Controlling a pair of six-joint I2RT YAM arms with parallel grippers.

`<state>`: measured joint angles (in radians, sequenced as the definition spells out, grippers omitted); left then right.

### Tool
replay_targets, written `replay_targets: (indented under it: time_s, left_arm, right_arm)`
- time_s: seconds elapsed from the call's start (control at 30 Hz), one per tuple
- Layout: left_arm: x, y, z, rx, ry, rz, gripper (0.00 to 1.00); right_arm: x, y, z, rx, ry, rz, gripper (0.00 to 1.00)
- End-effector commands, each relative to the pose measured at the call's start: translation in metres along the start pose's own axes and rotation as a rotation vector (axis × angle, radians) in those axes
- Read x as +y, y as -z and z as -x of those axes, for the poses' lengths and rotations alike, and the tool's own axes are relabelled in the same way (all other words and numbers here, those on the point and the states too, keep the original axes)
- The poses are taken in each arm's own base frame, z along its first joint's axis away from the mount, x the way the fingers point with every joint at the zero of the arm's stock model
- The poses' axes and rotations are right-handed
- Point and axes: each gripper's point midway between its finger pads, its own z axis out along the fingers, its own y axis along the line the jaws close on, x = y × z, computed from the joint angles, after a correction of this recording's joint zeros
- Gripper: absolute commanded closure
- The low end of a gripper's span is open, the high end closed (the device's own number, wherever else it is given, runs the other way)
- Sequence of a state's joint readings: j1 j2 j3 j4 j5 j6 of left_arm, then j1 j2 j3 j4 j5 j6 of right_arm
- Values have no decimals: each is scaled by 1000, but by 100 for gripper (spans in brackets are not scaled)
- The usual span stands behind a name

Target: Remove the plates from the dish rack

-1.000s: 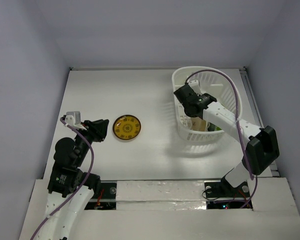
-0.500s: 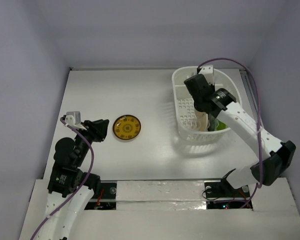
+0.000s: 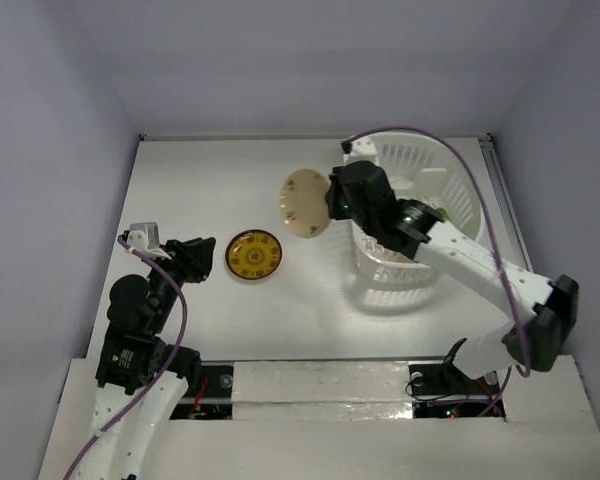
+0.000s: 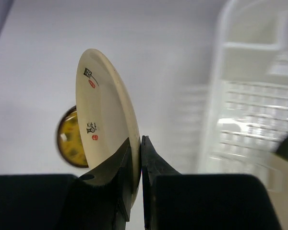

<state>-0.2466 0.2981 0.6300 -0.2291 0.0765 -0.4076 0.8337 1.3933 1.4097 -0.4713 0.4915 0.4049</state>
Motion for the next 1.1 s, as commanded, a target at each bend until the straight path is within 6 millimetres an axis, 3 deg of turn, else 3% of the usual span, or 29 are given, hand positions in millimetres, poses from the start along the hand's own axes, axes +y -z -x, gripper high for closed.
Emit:
replay_targets:
  time_s: [0.0, 0.03, 0.17, 0.23, 0.33, 0.5, 0.93, 1.07]
  left_arm:
    - [-6, 1, 22, -64, 5, -6, 69]
    - [-6, 2, 22, -67, 5, -4, 68]
    - [-6, 1, 22, -68, 5, -3, 66]
    - [-6, 1, 22, -66, 7, -3, 65]
    - [-6, 0, 21, -63, 7, -2, 65]
    - [-6, 0, 20, -59, 5, -7, 64]
    - [-8, 1, 22, -65, 6, -14, 64]
    - [-7, 1, 21, -61, 6, -12, 64]
  right_arm:
    - [94, -28, -9, 11, -152, 328, 100]
    - [105, -34, -6, 3, -178, 358, 100]
    - [144, -62, -41, 93, -274, 459, 100]
    - [148, -82, -68, 149, -282, 441, 100]
    - [157, -95, -86, 181, -316, 437, 99]
    - [152, -118, -133, 258, -357, 389, 94]
    - [135, -131, -184, 342, -360, 315, 76]
    - [131, -132, -198, 372, -338, 306, 61]
